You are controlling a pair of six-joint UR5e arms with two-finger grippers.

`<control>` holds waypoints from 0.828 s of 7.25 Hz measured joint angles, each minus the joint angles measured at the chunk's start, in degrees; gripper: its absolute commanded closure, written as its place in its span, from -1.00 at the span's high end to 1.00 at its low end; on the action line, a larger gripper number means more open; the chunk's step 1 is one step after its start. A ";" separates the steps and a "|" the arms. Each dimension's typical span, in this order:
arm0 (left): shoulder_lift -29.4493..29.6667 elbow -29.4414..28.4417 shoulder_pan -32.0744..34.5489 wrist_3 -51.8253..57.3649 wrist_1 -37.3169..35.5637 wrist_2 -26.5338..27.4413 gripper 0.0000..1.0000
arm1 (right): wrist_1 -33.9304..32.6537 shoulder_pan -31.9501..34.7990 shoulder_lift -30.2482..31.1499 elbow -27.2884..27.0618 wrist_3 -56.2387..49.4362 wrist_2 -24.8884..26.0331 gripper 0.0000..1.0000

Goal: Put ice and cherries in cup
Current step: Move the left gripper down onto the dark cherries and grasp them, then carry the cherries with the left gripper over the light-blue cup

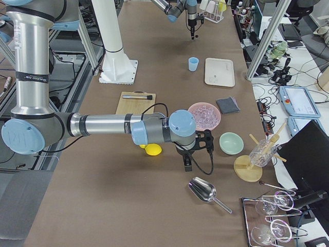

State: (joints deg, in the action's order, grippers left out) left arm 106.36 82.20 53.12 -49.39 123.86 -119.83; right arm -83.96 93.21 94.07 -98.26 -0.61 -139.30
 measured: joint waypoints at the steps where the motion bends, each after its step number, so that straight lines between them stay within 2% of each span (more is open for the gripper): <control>1: 2.91 0.44 0.45 -0.09 -3.13 -0.01 -1.00 | 0.02 0.02 0.11 -0.03 0.00 -0.01 0.99; 3: 11.92 1.97 0.12 -2.10 -12.73 0.35 -1.00 | 0.02 0.04 0.17 -0.07 0.00 -0.07 0.99; 5: 20.67 2.33 -4.24 -12.44 -16.89 1.36 -1.00 | 0.00 0.04 -0.19 -0.08 0.01 -0.28 0.99; 6: 24.12 2.46 -7.70 -18.88 -17.47 3.63 -1.00 | -0.07 0.02 -0.49 -0.07 0.05 -0.40 0.99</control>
State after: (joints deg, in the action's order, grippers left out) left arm 130.48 84.66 45.41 -68.27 106.39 -116.20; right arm -84.03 93.23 93.58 -98.33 -0.56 -139.69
